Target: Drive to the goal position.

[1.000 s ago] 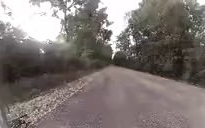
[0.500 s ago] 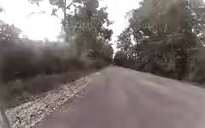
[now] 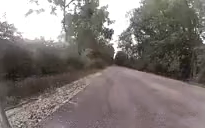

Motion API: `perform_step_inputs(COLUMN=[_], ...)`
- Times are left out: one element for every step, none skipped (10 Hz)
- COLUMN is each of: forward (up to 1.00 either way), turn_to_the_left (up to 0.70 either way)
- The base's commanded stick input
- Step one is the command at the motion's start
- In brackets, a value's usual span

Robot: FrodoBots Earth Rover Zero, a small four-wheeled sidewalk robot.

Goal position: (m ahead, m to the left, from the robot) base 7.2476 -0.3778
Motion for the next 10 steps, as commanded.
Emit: perform_step_inputs(forward=[0.7,0.7,0.7,0.7,0.7,0.7,0.7,0.7,0.7,0.7], turn_to_the_left=[-0.03,-0.31,-0.31,-0.27,-0.01,0.0,0.0,0.0,0.0,0.0])
